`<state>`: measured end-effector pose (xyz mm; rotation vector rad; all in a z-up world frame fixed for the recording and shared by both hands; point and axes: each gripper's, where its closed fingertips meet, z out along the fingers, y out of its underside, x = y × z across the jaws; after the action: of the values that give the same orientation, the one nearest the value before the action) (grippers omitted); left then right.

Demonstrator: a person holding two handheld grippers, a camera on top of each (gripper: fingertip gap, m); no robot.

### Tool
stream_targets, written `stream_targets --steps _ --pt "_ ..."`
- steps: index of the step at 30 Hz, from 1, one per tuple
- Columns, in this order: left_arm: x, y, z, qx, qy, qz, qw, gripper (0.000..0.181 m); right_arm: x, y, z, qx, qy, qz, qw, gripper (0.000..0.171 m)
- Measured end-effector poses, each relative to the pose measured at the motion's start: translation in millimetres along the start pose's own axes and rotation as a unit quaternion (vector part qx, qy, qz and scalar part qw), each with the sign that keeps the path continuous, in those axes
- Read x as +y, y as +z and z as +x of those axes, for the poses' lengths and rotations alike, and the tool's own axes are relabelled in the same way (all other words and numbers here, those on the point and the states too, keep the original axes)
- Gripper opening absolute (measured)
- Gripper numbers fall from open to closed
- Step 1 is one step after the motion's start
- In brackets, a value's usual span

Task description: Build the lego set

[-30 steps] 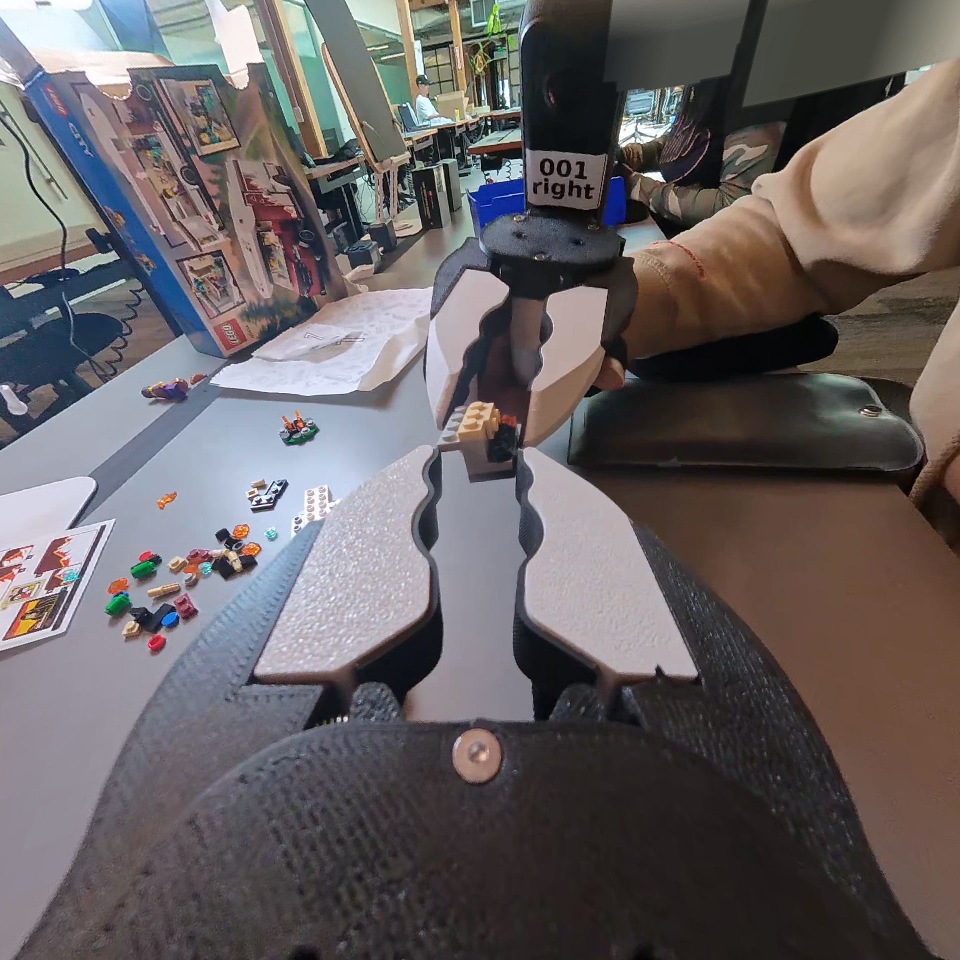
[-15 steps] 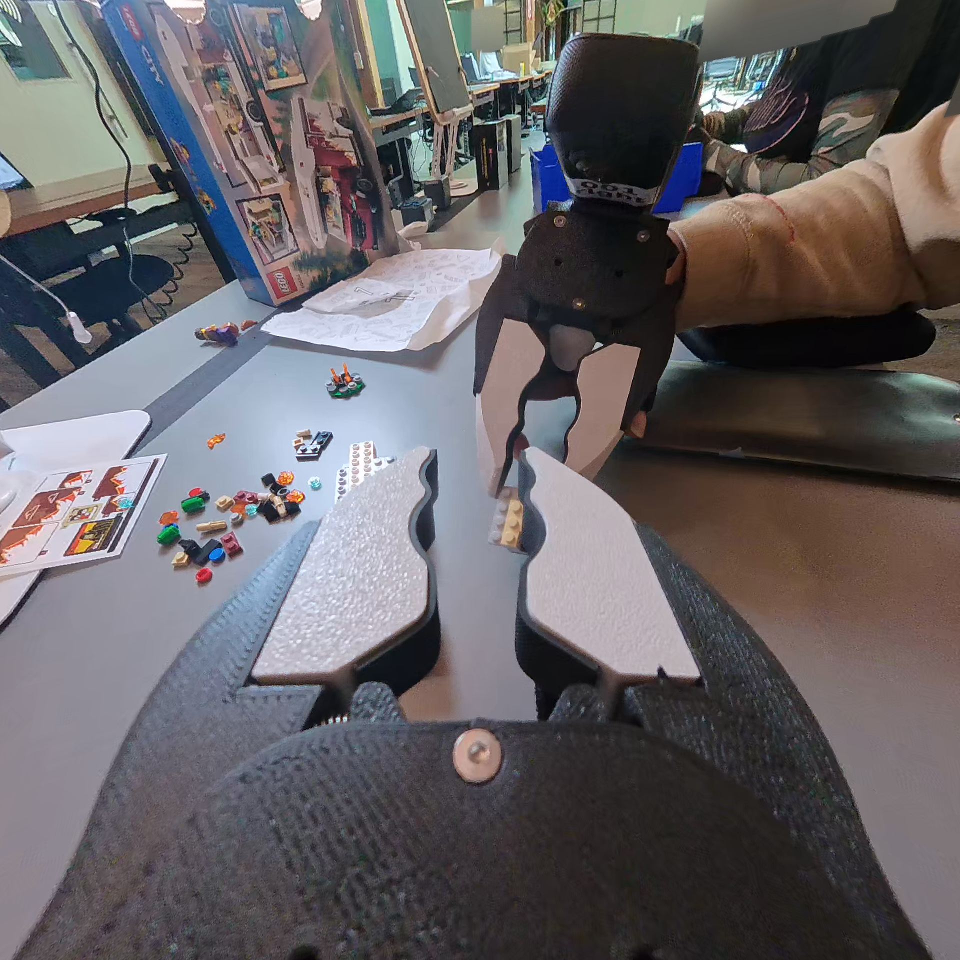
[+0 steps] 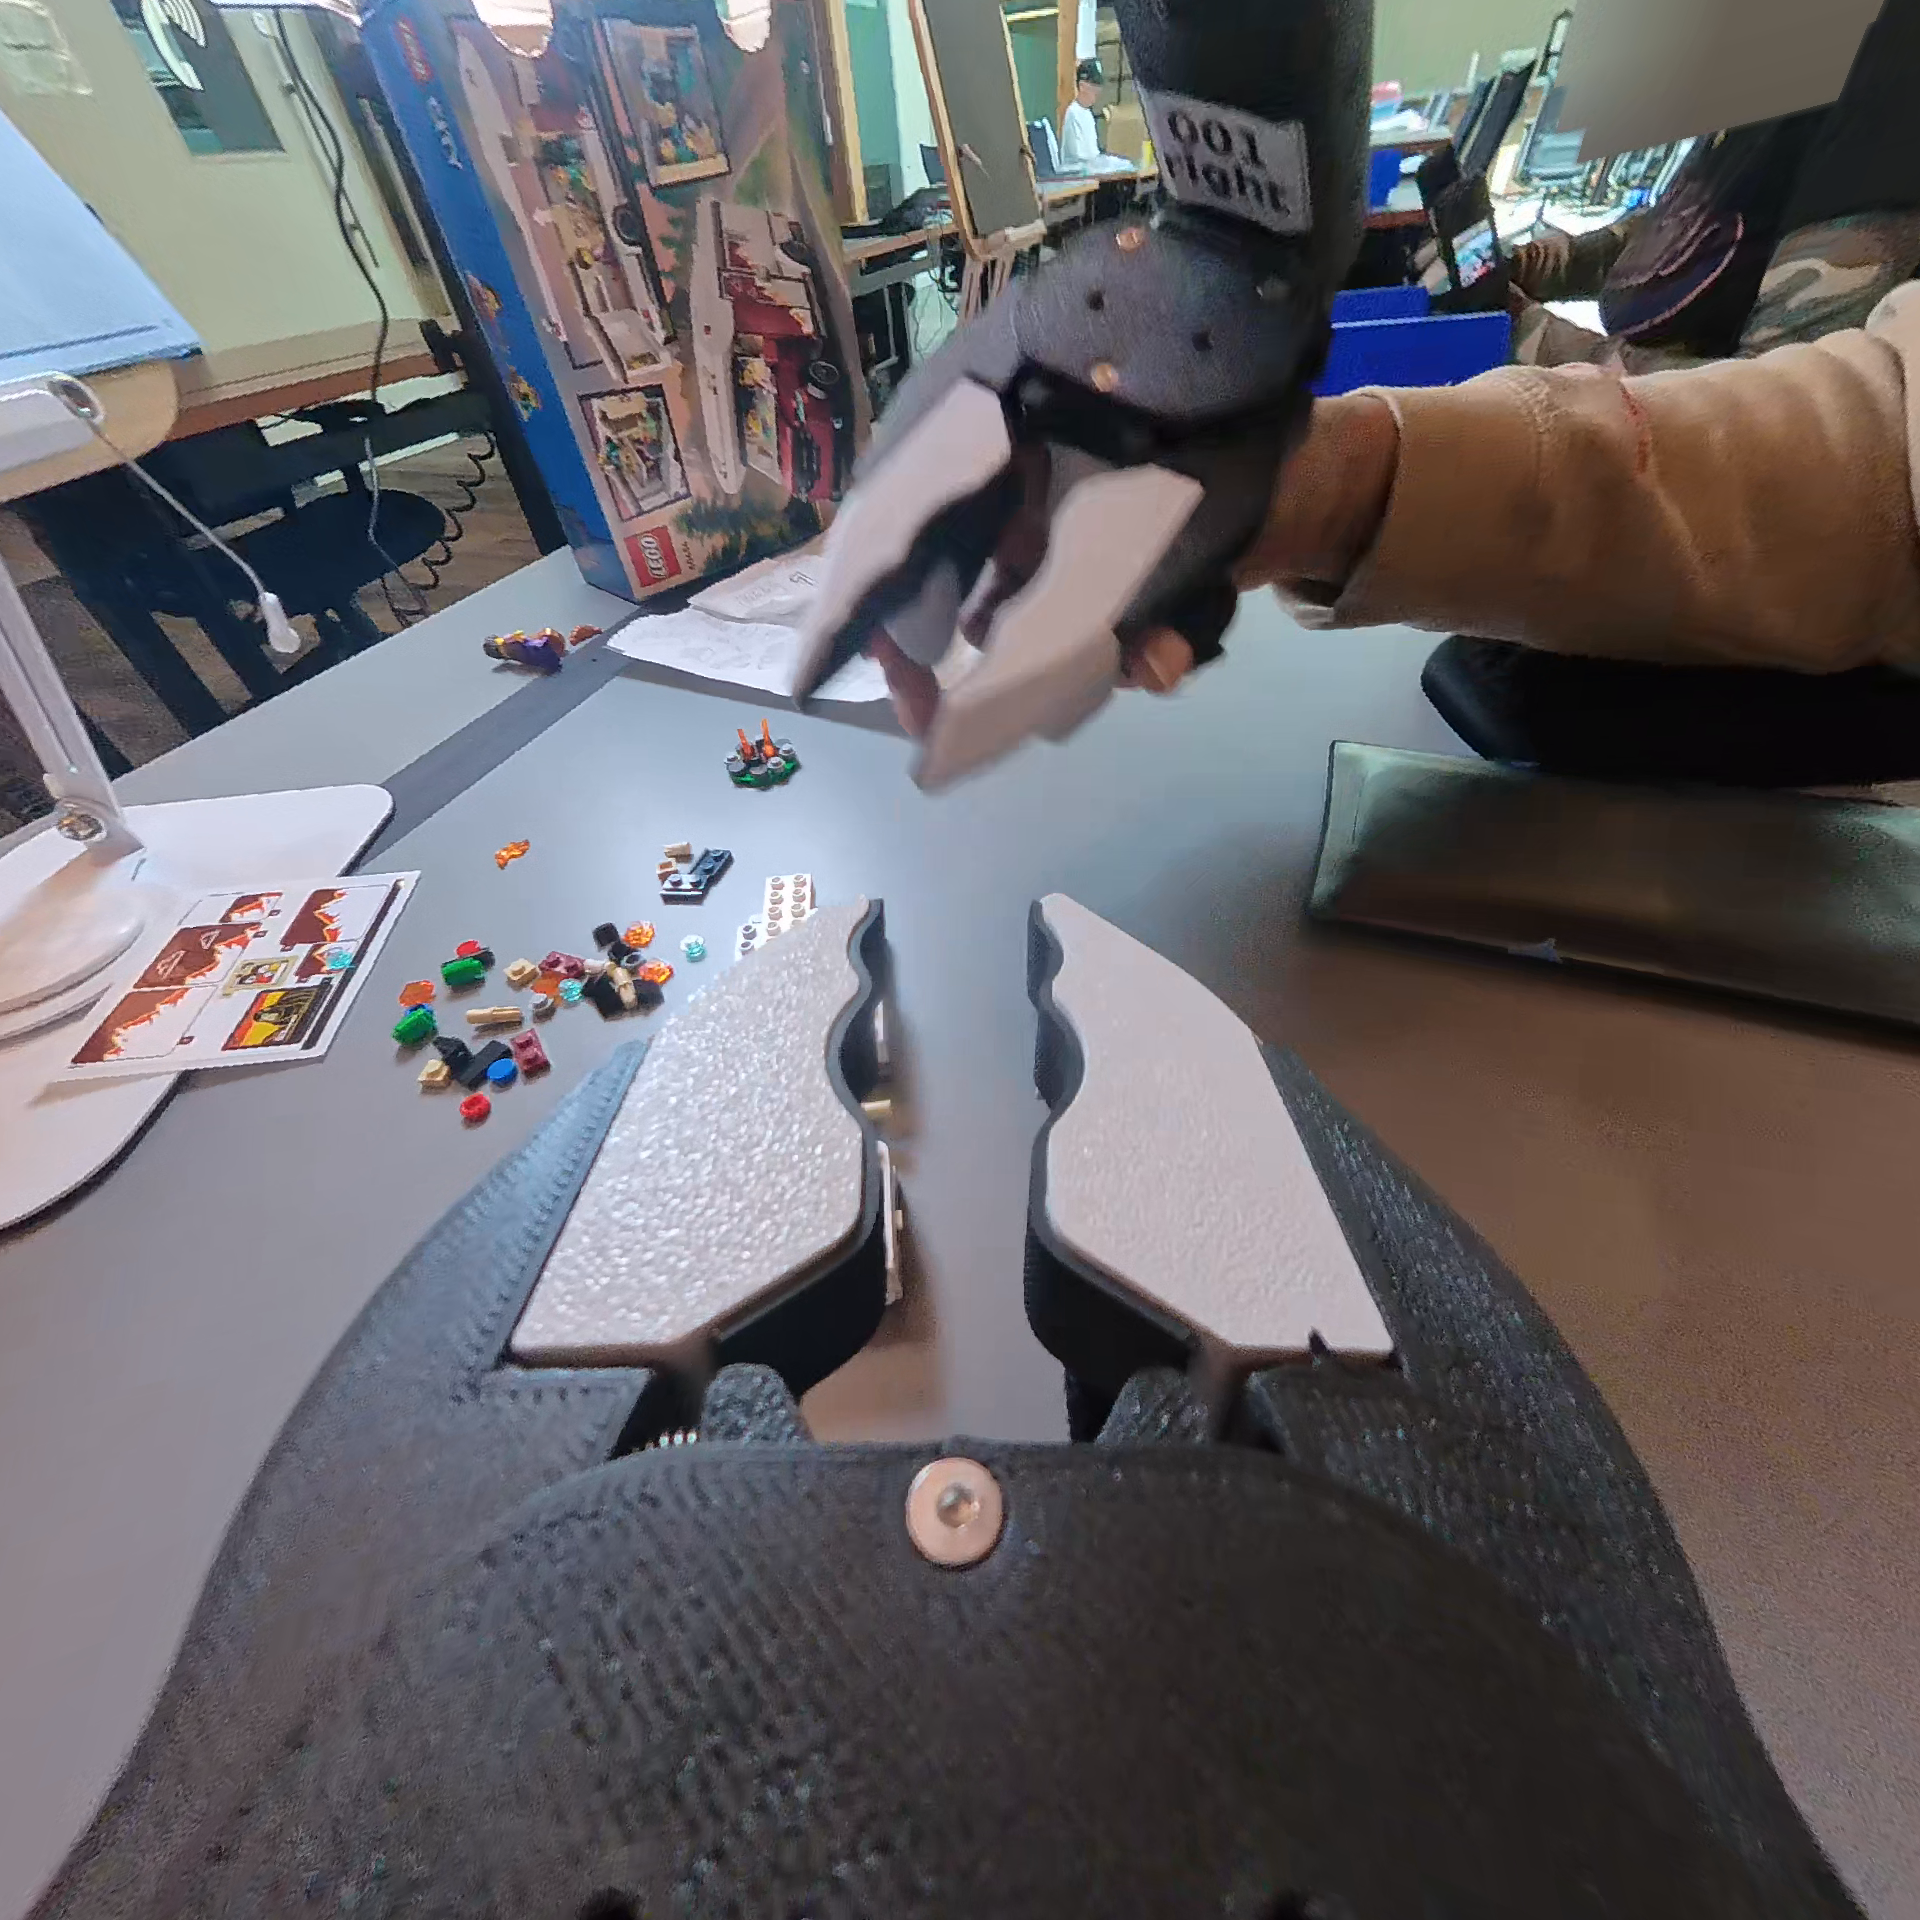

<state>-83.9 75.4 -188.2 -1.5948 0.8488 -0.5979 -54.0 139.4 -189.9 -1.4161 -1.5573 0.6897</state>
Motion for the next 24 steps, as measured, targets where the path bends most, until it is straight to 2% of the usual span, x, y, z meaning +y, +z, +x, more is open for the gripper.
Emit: stream_targets --steps 1,3,5,7,9,12,15,24 --pt "-2 -1 -3 -0.006 -0.007 0.006 1.000 0.026 -19 -5 28 0.035 0.019 0.039 0.998 0.038" --pt "-4 -3 -9 -0.019 -0.017 0.015 1.000 0.026 -51 -11 90 0.111 0.039 0.101 0.988 0.043" --pt "-4 -5 -14 -0.030 -0.025 0.017 0.999 0.025 -72 -9 153 0.185 0.028 0.124 0.975 0.049" --pt "-4 -7 -17 -0.035 -0.028 0.019 0.999 0.025 -84 -2 214 0.249 -0.001 0.109 0.962 0.054" --pt "-3 -6 -18 -0.036 -0.029 0.018 0.999 0.024 -90 7 268 0.292 -0.014 0.079 0.953 0.066" --pt "1 -6 -20 -0.036 -0.034 0.016 0.999 0.024 -95 13 329 0.338 -0.010 0.058 0.939 0.082" --pt "3 -6 -21 -0.038 -0.038 0.015 0.998 0.024 -90 28 349 0.340 -0.002 0.037 0.940 0.083" --pt "9 -4 -22 -0.031 -0.051 0.010 0.998 0.022 -89 37 351 0.321 0.013 0.069 0.945 0.067"
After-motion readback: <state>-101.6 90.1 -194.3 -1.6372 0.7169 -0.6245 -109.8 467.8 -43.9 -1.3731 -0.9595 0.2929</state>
